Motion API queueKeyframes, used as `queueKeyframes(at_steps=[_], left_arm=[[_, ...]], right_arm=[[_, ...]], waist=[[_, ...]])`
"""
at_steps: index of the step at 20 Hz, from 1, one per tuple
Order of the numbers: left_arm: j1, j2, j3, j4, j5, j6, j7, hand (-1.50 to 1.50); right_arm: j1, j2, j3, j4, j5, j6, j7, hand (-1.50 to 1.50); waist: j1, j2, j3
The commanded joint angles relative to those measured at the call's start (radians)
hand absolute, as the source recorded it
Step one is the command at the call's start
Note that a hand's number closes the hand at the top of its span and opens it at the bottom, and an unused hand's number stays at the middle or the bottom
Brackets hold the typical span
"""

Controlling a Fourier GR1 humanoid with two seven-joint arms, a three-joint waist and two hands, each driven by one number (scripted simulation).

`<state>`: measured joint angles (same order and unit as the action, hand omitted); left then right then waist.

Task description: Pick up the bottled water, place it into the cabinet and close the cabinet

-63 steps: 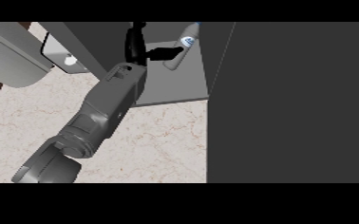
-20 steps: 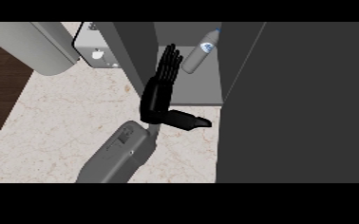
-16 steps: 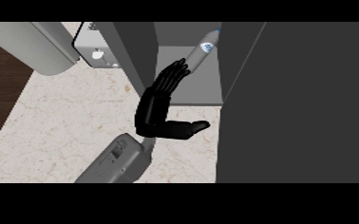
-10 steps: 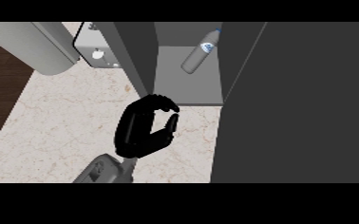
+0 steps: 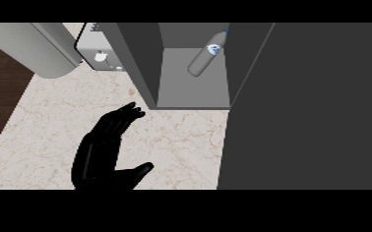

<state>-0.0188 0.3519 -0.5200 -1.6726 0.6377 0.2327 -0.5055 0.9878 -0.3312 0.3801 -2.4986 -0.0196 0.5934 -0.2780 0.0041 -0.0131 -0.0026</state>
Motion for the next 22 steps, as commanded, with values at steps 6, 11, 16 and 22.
queueKeyframes(at_steps=[6,11,16,22], left_arm=[[0.161,0.104,0.132,-0.114,0.140,-0.097,-0.008,-1.50],[0.200,0.154,0.181,-0.129,0.179,-0.143,0.000,-1.50],[0.246,0.204,0.228,-0.174,0.226,-0.187,0.012,-1.50],[0.327,0.257,0.258,-0.195,0.253,-0.268,-0.003,-1.50]], right_arm=[[-0.029,-0.094,0.205,-0.186,0.212,0.052,0.106,1.50],[-0.104,-0.137,0.247,-0.238,0.208,0.046,0.175,1.50],[-0.164,-0.133,0.355,-0.171,0.199,0.029,0.219,1.50],[-0.179,-0.030,0.482,-0.085,0.098,-0.068,0.229,1.50]], waist=[[0.008,-0.009,-0.006],[0.018,-0.003,-0.010],[0.041,-0.001,-0.012],[0.077,0.010,-0.011]])
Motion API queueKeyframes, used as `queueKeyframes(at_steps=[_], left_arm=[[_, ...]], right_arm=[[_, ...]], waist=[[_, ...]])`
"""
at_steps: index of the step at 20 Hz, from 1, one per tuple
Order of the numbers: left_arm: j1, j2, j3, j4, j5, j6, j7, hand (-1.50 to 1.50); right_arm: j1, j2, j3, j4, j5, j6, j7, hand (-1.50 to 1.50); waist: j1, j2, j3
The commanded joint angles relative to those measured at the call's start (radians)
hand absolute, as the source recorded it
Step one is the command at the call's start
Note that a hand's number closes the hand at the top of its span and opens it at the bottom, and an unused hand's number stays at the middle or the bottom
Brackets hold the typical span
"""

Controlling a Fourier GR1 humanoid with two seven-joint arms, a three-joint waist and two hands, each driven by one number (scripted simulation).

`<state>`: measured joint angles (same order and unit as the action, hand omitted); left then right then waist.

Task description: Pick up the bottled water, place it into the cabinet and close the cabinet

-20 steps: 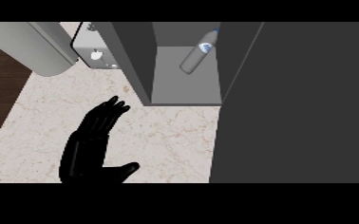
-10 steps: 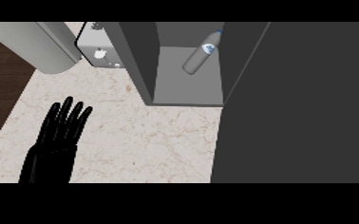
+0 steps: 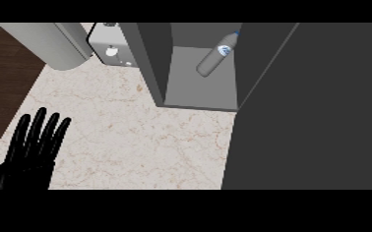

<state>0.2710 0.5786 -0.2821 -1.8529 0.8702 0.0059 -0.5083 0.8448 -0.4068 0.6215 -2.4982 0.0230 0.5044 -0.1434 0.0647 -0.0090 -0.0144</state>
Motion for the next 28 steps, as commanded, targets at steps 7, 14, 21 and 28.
queueKeyframes(at_steps=[7,14,21,28], left_arm=[[0.046,0.083,0.082,-0.027,0.066,-0.125,-0.001,-1.50],[0.061,0.128,0.107,-0.021,0.088,-0.188,0.013,-1.50],[0.056,0.153,0.120,-0.015,0.100,-0.216,0.028,-1.50],[0.041,0.172,0.134,-0.014,0.105,-0.236,0.035,-1.50]], right_arm=[[-0.106,0.035,0.249,-0.067,0.018,0.021,0.145,1.50],[-0.201,0.034,0.205,-0.025,-0.010,0.021,0.178,1.50],[-0.314,-0.018,0.137,-0.018,0.022,0.055,0.215,1.50],[-0.429,-0.048,0.093,-0.013,0.002,0.085,0.225,1.50]], waist=[[0.058,0.020,-0.001],[0.117,0.037,-0.005],[0.160,0.043,-0.011],[0.184,0.041,-0.015]])
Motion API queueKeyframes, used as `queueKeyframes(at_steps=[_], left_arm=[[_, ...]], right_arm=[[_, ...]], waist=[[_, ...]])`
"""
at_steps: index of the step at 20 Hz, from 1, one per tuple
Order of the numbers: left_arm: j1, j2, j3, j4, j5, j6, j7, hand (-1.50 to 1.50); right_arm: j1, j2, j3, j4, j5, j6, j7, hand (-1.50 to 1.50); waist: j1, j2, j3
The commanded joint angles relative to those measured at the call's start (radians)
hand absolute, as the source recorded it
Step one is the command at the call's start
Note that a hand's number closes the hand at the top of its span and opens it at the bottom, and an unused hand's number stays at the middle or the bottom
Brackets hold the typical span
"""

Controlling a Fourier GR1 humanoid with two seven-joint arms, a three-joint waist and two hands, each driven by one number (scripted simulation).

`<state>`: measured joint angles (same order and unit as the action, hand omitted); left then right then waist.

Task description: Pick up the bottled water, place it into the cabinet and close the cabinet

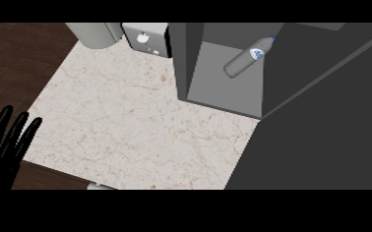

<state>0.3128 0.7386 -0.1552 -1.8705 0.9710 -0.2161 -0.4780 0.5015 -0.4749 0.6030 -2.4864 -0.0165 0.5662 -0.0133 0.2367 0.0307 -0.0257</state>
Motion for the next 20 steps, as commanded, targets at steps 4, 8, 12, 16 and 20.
queueKeyframes(at_steps=[4,8,12,16,20], left_arm=[[-0.006,0.017,0.029,0.018,0.024,-0.013,0.008,-1.50],[-0.006,0.026,0.033,0.025,0.017,-0.024,0.008,-1.50],[-0.007,0.030,0.038,0.037,0.027,-0.031,0.015,-1.50],[-0.005,0.035,0.049,0.029,0.036,-0.042,0.012,-1.50],[-0.018,0.032,0.047,0.033,0.035,-0.055,0.008,-1.50]], right_arm=[[-0.104,0.014,0.115,-0.039,0.034,0.022,0.121,1.50],[-0.148,0.001,0.097,-0.030,0.024,0.033,0.133,1.50],[-0.169,0.016,0.084,-0.010,0.015,0.024,0.126,1.50],[-0.148,0.035,0.078,0.011,-0.022,0.005,0.121,1.50],[-0.122,0.032,0.112,0.027,-0.079,0.031,0.106,1.50]], waist=[[-0.016,-0.006,-0.004],[-0.005,-0.002,-0.006],[-0.014,0.003,-0.005],[-0.004,0.012,-0.004],[0.009,0.034,-0.003]])
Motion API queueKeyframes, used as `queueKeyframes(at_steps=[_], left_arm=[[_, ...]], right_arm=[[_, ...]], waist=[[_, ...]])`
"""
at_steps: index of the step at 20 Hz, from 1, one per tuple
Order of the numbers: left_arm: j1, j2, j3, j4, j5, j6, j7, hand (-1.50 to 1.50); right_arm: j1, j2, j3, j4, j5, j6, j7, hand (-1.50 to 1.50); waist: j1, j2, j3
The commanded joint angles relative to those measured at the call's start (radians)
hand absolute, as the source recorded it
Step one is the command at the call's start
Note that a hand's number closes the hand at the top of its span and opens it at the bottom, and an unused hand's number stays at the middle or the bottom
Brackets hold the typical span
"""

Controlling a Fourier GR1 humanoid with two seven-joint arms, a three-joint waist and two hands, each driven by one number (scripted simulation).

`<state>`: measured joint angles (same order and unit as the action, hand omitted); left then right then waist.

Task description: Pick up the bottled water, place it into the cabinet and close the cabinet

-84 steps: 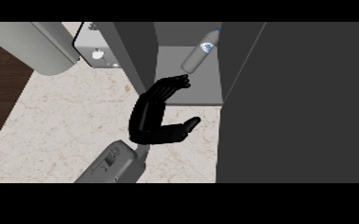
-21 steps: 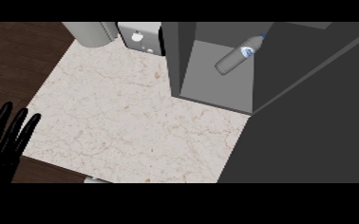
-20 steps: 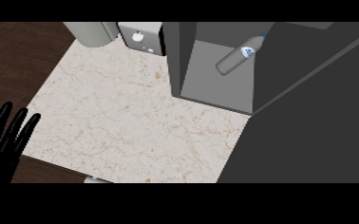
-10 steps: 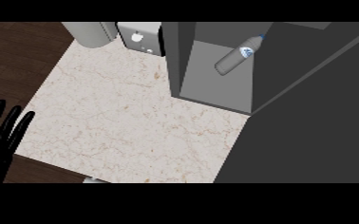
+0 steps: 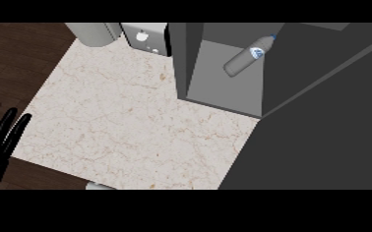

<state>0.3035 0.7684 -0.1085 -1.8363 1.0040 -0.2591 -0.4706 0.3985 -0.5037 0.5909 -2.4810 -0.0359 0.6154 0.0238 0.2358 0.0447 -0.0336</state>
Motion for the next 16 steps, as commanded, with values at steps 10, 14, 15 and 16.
queueKeyframes(at_steps=[10,14,15,16], left_arm=[[-0.029,0.010,0.017,0.008,0.016,-0.031,0.001,-1.50],[-0.024,0.014,0.015,0.016,0.013,-0.047,0.001,-1.50],[-0.035,0.021,0.018,0.013,0.015,-0.041,0.010,-1.50],[-0.029,0.015,0.015,0.017,0.013,-0.043,0.006,-1.50]], right_arm=[[-0.013,0.098,0.061,0.063,-0.109,-0.055,0.072,1.50],[-0.066,0.106,-0.008,0.058,-0.068,-0.072,0.099,1.50],[-0.081,0.104,-0.009,0.064,-0.055,-0.067,0.109,1.50],[-0.097,0.103,-0.024,0.065,-0.048,-0.073,0.127,1.50]], waist=[[0.035,0.043,0.008],[0.043,0.036,0.006],[0.041,0.036,0.007],[0.040,0.031,0.006]])
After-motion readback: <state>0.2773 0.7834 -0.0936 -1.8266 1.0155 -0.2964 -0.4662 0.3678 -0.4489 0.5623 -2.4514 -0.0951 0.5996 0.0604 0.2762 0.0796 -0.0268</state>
